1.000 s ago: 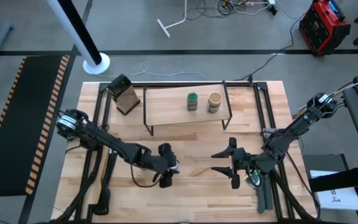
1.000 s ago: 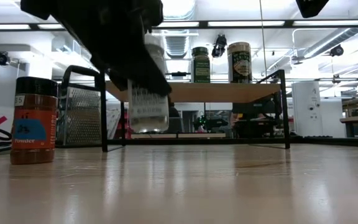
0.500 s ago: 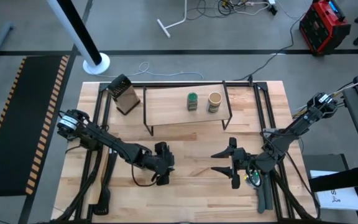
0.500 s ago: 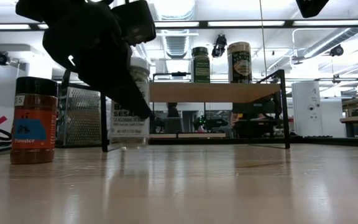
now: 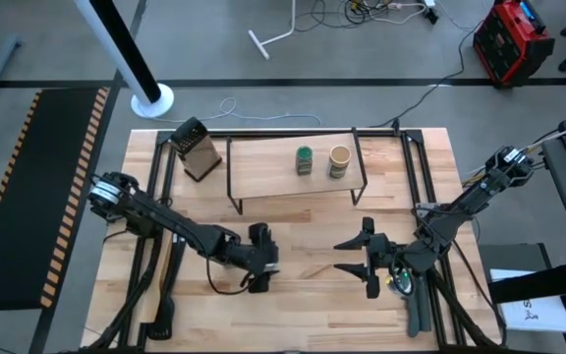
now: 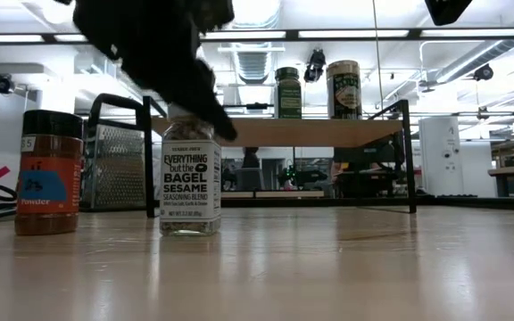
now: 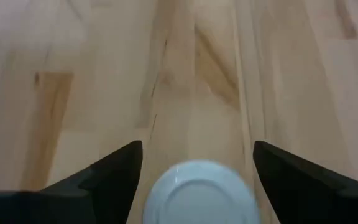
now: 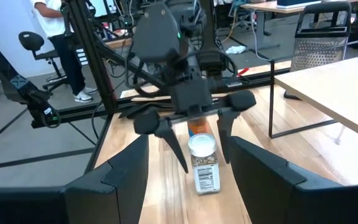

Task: Shelf spices
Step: Remove the green seasoning bottle from the shelf

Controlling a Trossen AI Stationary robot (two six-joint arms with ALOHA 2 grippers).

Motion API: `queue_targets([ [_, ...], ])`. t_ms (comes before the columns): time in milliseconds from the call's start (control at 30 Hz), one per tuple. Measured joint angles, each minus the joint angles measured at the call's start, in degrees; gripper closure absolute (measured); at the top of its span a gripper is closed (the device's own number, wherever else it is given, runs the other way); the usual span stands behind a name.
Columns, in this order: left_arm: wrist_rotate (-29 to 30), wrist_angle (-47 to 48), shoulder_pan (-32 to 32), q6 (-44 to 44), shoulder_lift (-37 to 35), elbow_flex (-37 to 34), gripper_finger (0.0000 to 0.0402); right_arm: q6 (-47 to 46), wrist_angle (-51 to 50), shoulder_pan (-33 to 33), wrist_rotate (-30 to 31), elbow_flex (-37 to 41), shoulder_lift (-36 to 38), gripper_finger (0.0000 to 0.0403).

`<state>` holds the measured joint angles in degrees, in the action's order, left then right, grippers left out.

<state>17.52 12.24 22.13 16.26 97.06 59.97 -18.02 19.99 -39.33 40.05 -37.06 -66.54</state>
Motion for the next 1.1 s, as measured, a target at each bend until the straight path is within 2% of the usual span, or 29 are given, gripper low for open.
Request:
queue_targets([
  [133,1.44,6.35,-0.06,-2.23,-0.86,4.98,0.0108,-0.02,0.0,0.0,0.0,0.0,0.0,0.0204],
  [300,6.28,15.77,-1.33,-4.69,-1.51,13.39,0.0114,-0.02,0.0,0.0,0.0,0.0,0.0,0.0204],
  [533,7.0,19.38,-8.96,-9.53,-1.63,19.52,0.0112,-0.02,0.0,0.0,0.0,0.0,0.0,0.0204],
  [600,5.89,20.07,-11.96,-10.66,-1.84,19.86,0.0112,-0.02,0.0,0.0,0.0,0.0,0.0,0.0204],
  [800,-2.53,20.08,-21.24,-12.27,-2.71,19.38,0.0117,0.07,-0.21,0.0,-0.07,0.0,0.0,0.0204],
  [1100,-5.34,17.32,-30.52,-16.03,-2.82,19.52,0.0105,0.2,-0.36,0.0,-0.11,0.0,0.0,0.0204],
])
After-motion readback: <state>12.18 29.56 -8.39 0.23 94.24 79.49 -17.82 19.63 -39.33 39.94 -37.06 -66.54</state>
